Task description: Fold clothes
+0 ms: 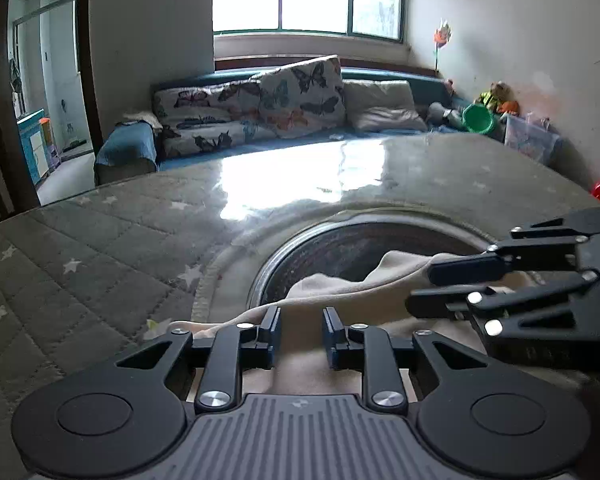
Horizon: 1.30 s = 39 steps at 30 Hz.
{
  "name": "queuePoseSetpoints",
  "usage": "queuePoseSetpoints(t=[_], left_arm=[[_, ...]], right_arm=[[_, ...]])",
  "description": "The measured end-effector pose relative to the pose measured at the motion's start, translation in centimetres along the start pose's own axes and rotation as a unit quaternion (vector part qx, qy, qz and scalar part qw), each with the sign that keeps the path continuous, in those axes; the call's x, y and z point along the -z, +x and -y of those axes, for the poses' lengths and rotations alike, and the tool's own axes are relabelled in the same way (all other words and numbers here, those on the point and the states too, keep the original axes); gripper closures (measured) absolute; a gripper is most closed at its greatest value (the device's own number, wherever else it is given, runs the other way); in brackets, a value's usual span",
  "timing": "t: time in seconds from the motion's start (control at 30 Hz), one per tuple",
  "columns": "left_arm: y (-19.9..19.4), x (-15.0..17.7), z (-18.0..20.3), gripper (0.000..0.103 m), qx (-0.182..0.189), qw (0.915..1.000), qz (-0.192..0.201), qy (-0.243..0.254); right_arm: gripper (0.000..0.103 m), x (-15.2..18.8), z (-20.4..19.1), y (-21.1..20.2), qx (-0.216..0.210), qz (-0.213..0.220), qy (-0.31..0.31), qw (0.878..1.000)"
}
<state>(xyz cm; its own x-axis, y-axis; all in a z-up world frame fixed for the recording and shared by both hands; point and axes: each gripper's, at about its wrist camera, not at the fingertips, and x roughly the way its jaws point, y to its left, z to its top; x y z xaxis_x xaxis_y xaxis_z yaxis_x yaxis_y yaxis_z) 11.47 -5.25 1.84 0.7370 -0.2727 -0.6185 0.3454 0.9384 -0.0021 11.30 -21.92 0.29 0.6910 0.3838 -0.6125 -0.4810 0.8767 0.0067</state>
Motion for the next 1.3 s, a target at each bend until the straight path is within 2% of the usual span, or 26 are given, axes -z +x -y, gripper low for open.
queuePoseSetpoints(t=[0.17,0.23,0.6,0.73,0.9,0.97,1.1,1.23,1.3], left_arm=[[0.5,-0.4,-1.3,0.069,0.009,0.9992,-0.015,-0.037],[0.3,-0.5,-1.4,0.059,0.010,0.9991,-0.015,-0.039],[0.1,-0.2,-1.0,0.058,-0.003,0.9993,-0.009,-0.035],[-1.9,0.3,-0.5,0.056,0.001,0.9997,0.010,-0.023],[-5.4,2.4,0.7,0.055,0.009,0.9993,0.032,0.017],[-6.4,3.5,0.9,0.055,0.012,0.9991,0.033,0.024],[-8.0,5.8,1.5,0.055,-0.008,0.9983,0.039,0.042],[-9.4,6.7,1.9,0.051,-0.017,0.9971,0.062,0.041],[-9.6,6.8,2.1,0.049,-0.016,0.9967,0.067,0.044]], right_arm=[[0.075,0.4,-1.7,0.0,-0.016,0.004,-0.029,0.999],[0.075,0.5,-2.2,-0.1,-0.035,0.002,-0.031,0.999],[0.074,3.7,-4.8,-5.2,-0.092,0.024,-0.050,0.994],[0.074,4.5,-3.3,-7.4,-0.078,0.038,-0.019,0.996],[0.074,6.0,-0.6,-8.9,-0.043,0.024,0.027,0.998],[0.074,6.8,0.1,-9.6,-0.042,0.019,0.038,0.998],[0.074,8.4,1.5,-11.2,-0.039,0.011,0.060,0.997],[0.074,7.7,2.6,-12.1,-0.043,0.032,0.090,0.995],[0.074,7.3,3.9,-12.0,-0.032,0.041,0.116,0.992]])
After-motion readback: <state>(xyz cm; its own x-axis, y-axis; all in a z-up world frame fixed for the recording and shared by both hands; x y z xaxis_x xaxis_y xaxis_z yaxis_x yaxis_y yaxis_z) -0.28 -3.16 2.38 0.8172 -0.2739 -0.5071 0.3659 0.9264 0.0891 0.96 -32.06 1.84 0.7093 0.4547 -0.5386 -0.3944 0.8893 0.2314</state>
